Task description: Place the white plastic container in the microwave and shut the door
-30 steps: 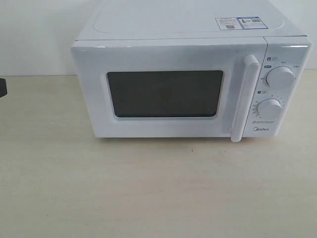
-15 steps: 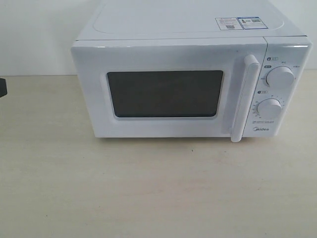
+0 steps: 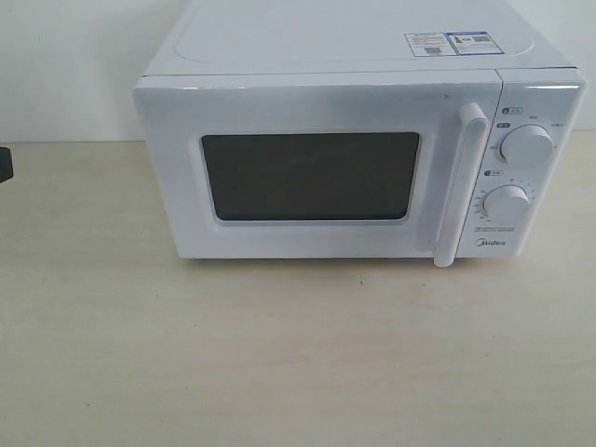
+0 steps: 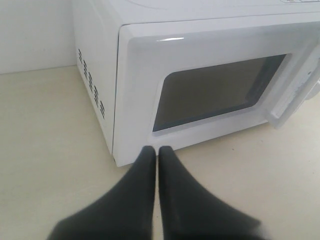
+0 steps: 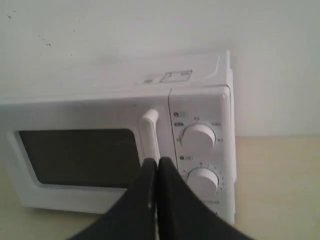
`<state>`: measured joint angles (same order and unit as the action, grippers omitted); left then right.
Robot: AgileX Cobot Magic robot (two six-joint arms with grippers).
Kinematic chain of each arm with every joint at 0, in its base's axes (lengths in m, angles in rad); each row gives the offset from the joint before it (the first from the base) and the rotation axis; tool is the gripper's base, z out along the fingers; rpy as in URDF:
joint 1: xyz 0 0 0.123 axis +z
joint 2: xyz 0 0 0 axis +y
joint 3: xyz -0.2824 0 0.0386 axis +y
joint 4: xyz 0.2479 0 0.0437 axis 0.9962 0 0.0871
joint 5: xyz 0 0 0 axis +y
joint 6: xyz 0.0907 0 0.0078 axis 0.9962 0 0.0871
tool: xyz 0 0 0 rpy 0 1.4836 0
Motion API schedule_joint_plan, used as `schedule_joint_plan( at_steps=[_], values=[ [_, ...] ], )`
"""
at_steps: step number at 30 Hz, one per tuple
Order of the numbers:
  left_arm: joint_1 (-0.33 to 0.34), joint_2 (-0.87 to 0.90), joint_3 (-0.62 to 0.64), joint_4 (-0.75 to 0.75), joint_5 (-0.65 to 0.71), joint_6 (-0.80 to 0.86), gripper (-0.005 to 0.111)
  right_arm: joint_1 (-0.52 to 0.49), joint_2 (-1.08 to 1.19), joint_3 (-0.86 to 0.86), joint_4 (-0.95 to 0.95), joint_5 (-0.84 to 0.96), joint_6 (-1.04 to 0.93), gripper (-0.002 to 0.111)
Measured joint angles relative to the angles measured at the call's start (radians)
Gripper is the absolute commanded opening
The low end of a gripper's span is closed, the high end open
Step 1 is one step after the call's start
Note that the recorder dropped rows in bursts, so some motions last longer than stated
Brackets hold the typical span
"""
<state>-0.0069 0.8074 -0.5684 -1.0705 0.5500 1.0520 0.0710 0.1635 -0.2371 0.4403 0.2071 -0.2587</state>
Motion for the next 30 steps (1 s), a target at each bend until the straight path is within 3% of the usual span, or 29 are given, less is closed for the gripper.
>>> schedule_joint_plan(
  at_steps=[1, 3, 8, 21, 30],
  values=[
    [0.0, 0.0, 0.0, 0.0, 0.0, 0.0, 0.004, 0.0, -0.016, 0.0, -0.133, 0.032, 0.145, 0.0],
    [0.0, 0.0, 0.0, 0.0, 0.0, 0.0, 0.004, 0.0, -0.057, 0.0, -0.214, 0.064, 0.201, 0.0],
    [0.0, 0.0, 0.0, 0.0, 0.0, 0.0, 0.004, 0.0, -0.154, 0.016, -0.289, 0.15, 0.107, 0.0],
    [0.0, 0.0, 0.0, 0.0, 0.0, 0.0, 0.004, 0.0, -0.158, 0.221, -0.395, 0.149, 0.235, 0.0],
    [0.0, 0.0, 0.0, 0.0, 0.0, 0.0, 0.004, 0.0, -0.158, 0.232, -0.433, 0.147, 0.252, 0.0]
  ],
)
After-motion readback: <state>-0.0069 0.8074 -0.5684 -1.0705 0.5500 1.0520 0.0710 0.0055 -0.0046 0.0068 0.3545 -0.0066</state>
